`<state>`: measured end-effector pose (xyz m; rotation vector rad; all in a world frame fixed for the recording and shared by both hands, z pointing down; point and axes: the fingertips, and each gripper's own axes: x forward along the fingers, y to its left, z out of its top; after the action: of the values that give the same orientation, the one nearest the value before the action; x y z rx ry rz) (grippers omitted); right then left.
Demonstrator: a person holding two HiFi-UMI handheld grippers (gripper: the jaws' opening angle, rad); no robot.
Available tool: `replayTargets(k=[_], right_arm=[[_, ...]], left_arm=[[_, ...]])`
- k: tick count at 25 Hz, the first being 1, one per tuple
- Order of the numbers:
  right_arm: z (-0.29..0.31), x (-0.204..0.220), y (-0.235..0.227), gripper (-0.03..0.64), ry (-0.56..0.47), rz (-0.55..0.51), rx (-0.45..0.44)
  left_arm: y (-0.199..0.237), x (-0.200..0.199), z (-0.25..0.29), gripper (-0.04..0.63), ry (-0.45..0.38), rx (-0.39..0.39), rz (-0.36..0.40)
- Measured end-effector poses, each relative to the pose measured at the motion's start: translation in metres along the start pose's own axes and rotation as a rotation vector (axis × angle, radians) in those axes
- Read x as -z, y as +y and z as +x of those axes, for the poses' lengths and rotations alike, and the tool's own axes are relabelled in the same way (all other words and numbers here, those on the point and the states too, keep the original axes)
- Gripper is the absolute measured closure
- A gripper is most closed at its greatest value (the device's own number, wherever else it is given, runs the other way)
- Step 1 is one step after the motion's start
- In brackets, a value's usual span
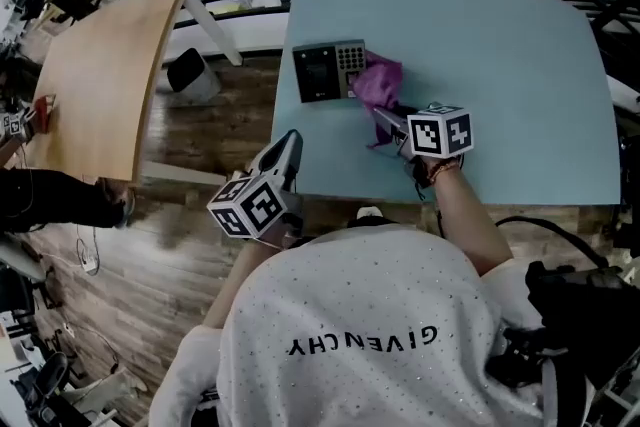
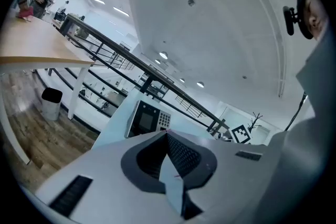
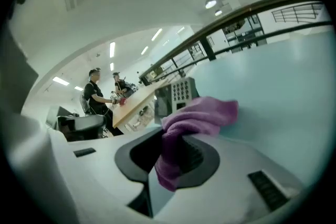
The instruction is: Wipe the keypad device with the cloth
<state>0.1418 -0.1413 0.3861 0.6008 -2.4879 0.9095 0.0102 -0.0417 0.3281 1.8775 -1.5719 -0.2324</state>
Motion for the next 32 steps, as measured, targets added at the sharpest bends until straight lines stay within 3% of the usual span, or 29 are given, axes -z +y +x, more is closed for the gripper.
replayTargets(k=[3, 8, 12, 22, 26, 32], right_arm=[[-0.034, -0.033, 0.039, 0.551, -0.195, -0.100, 0.023], [-0.088, -0.075, 0.109, 0.551, -0.471, -0.287, 0.225], [-0.109, -0.068, 0.145, 0.551, -0.612, -0.355, 0.389], [-0.102, 0.041, 0.205, 0.552, -0.580, -0.192, 0.459], [-0.106, 0.061, 0.214, 0.554, -0.601, -0.124, 0.466], [-0.108, 0.084, 0.212, 0.554, -0.559, -0.119, 0.517]], left_arm=[[-0.004, -0.020, -0.011, 0.594, -0.002, 0.096, 0.039], [-0.015, -0.057, -0.057, 0.594, -0.007, 0.284, 0.171], [0.011, -0.063, -0.085, 0.594, -0.019, 0.309, 0.199], [0.042, -0.040, -0.154, 0.594, 0.043, 0.342, 0.178], [0.042, -0.025, -0.167, 0.594, 0.077, 0.360, 0.172], [0.045, -0.009, -0.176, 0.594, 0.107, 0.357, 0.158]])
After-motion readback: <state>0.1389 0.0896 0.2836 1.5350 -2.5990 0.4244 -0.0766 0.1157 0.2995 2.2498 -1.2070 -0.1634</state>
